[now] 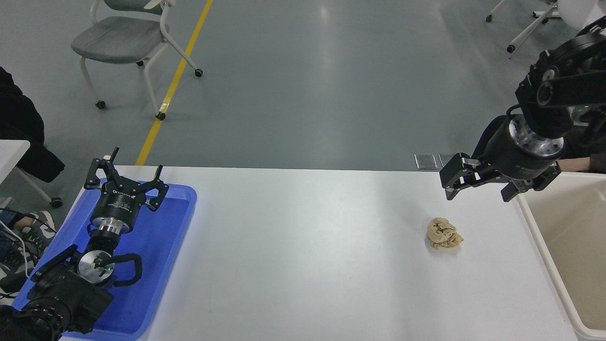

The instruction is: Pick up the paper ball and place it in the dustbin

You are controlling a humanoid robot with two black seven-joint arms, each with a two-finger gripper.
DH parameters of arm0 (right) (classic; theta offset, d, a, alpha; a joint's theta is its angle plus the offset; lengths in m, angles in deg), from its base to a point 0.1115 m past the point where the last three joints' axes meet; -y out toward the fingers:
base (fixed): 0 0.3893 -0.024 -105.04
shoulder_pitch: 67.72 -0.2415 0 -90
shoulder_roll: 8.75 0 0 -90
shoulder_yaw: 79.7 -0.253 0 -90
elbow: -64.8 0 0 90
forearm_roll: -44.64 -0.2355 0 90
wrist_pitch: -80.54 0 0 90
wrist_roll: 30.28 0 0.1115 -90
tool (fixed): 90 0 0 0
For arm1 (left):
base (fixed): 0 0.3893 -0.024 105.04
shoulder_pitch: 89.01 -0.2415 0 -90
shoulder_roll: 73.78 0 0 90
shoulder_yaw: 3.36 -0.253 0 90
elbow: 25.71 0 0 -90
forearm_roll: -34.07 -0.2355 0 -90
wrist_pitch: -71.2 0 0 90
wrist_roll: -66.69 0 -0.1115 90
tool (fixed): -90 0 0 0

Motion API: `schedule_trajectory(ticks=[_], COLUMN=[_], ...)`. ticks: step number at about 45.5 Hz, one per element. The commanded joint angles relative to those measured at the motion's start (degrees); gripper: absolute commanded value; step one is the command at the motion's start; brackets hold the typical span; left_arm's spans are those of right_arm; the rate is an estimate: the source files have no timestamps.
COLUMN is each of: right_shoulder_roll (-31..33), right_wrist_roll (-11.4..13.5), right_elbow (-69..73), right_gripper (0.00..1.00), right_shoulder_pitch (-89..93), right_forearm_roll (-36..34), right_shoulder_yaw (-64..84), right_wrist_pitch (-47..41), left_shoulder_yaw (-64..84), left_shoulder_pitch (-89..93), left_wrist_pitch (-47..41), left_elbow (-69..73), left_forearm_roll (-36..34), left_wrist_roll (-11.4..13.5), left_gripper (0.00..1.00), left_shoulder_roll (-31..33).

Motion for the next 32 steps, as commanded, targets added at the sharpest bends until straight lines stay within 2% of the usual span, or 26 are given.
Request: schedule_trajectory(ticks=[1, 13, 32], right_shoulder_roll=[-0.1, 0.2, -0.3], right_wrist_roll=[0.0, 0.1, 0.0], right_elbow=[-6.5, -16.9, -34.6], right_gripper=[1.00, 1.00, 1.00], right_shoulder_pitch=[7.2, 20.7, 44.3], right_forearm_roll=[0.8, 9.8, 12.5], right_shoulder_yaw=[-2.4, -7.1, -17.4], right_wrist_pitch=[3.0, 8.9, 15.8], left_shoulder_yaw=[0.0, 0.0, 0.0], left_shoulder_pitch=[0.0, 0.0, 0.0], left_wrist_pitch=[0.0, 0.0, 0.0], left_elbow=[0.0, 0.0, 0.0], left_forearm_roll=[0.0, 0.0, 0.0], left_wrist_roll=[0.0, 0.0, 0.0], left_gripper=[1.00, 1.00, 1.00], left_shoulder_roll=[0.0, 0.0, 0.0])
